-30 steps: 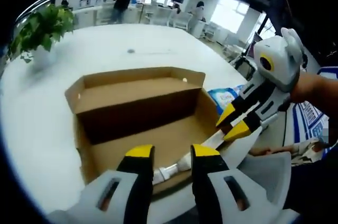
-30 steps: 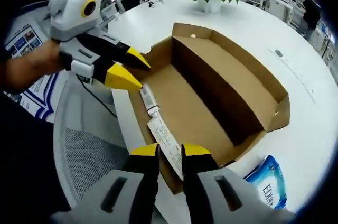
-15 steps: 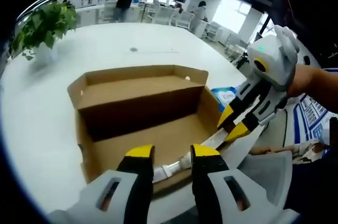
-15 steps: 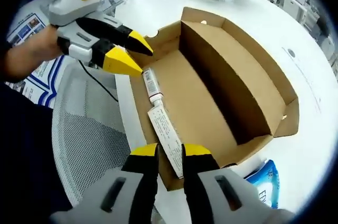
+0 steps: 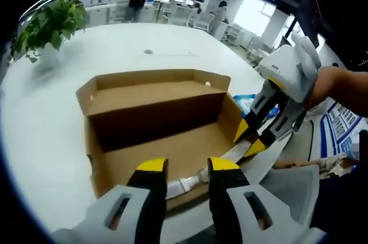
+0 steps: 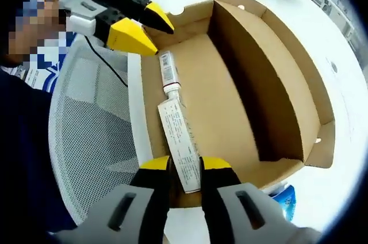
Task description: Operate the shoe box by opening the lid, removing the specified soft item, and placing it in the target area until the item is outside and the box remains undamaged.
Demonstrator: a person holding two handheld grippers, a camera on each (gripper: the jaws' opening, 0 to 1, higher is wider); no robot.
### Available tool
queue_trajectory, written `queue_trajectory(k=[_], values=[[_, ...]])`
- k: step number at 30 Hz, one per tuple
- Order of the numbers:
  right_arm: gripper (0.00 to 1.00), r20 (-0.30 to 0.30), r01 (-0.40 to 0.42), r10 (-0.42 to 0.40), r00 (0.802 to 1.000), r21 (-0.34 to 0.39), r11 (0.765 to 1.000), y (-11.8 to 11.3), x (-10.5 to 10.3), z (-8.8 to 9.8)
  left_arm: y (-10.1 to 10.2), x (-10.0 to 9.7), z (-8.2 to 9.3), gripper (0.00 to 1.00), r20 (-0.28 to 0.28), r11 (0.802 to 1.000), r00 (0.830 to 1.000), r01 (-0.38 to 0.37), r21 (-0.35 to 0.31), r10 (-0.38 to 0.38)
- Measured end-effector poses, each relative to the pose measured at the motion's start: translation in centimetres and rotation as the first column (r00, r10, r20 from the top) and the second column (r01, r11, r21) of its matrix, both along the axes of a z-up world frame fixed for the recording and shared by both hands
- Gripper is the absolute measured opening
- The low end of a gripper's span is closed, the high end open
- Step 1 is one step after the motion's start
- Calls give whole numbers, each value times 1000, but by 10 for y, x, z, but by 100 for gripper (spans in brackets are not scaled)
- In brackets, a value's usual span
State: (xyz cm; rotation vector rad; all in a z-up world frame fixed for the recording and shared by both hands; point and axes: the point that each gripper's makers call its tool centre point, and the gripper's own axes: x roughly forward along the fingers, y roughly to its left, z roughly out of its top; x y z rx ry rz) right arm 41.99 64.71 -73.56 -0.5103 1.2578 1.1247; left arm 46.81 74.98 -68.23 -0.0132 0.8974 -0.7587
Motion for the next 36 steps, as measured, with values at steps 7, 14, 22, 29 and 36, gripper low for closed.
queue_trajectory(k=[7, 14, 22, 29, 36], values=[[18, -22, -54, 53, 998, -25, 998, -2, -3, -7, 0, 3, 0, 25, 0, 1000, 1000, -8, 1, 8], [18, -31, -75, 74, 997, -32, 997, -1, -2, -14, 0, 2, -3, 25, -7, 1000, 1000, -8, 3, 8], [19, -36, -83, 82, 996, -34, 996, 1, -1, -21, 0, 1, -6, 25, -15, 1000, 1000, -9, 2, 9], [20, -52, -83, 82, 995, -29, 996, 4, -1, -31, -2, 2, -10, 25, -21, 1000, 1000, -8, 1, 8], [21, -34, -110, 108, 994, -68, 992, 0, 2, -47, -2, 3, -11, 25, -26, 1000, 1000, -7, 4, 7]])
